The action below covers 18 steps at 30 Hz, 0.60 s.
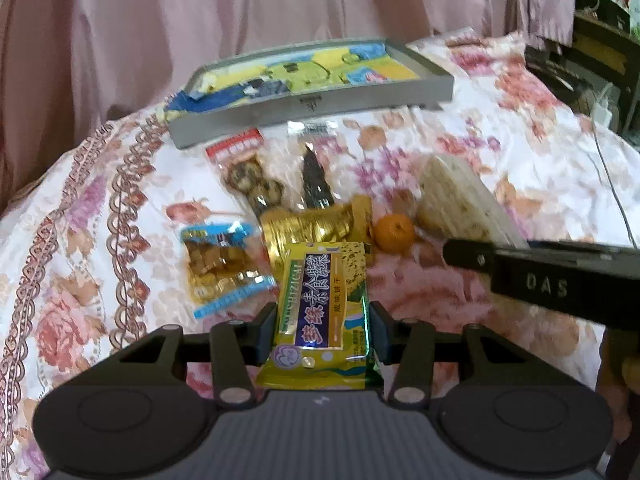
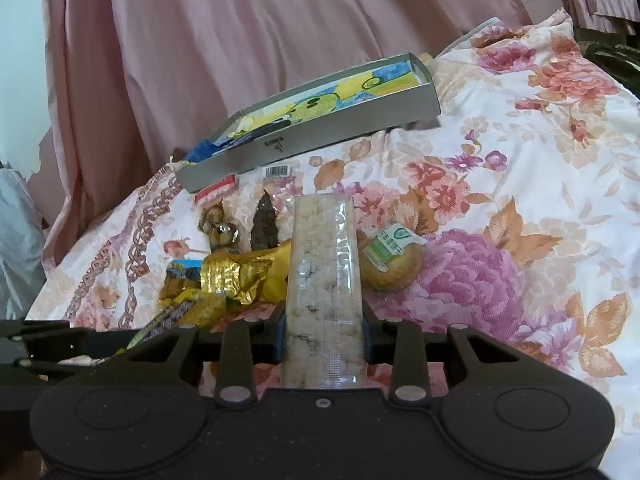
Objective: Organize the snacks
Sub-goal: 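Lift the yellow-green snack bar packet with the left tool while the right tool lifts the rice cake bar, then lower the packet into the gray tray with the left tool while the right tool releases the bar there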
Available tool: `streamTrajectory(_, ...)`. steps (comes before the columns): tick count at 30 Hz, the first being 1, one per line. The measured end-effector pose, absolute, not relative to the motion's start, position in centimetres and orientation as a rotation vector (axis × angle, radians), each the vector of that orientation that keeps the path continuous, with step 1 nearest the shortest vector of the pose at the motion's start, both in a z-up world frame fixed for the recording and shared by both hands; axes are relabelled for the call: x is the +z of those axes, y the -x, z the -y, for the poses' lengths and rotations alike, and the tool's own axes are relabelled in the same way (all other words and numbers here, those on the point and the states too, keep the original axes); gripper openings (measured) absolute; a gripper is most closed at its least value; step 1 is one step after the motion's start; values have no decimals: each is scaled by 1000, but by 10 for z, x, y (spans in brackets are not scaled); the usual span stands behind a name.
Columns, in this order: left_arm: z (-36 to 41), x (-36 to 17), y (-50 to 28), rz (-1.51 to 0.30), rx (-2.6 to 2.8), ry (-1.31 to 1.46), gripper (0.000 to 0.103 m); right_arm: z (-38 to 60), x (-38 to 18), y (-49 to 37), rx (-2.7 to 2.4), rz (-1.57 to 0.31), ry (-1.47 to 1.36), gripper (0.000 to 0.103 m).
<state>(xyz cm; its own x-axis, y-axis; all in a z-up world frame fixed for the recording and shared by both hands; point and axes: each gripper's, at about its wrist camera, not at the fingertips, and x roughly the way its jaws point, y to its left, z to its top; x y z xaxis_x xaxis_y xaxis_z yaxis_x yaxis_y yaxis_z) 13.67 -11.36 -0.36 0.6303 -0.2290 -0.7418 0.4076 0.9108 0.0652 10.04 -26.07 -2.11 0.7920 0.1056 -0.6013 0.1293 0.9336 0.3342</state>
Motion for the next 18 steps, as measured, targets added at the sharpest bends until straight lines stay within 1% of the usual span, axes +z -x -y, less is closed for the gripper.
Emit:
streamTrajectory(10, 118, 15, -167, -728, -366, -173, 51, 268, -13, -113, -21, -569, -350, 35)
streamTrajectory(18, 122, 37, -224, -632, -383, -116, 52, 287, 15, -147, -21, -473, -367, 36)
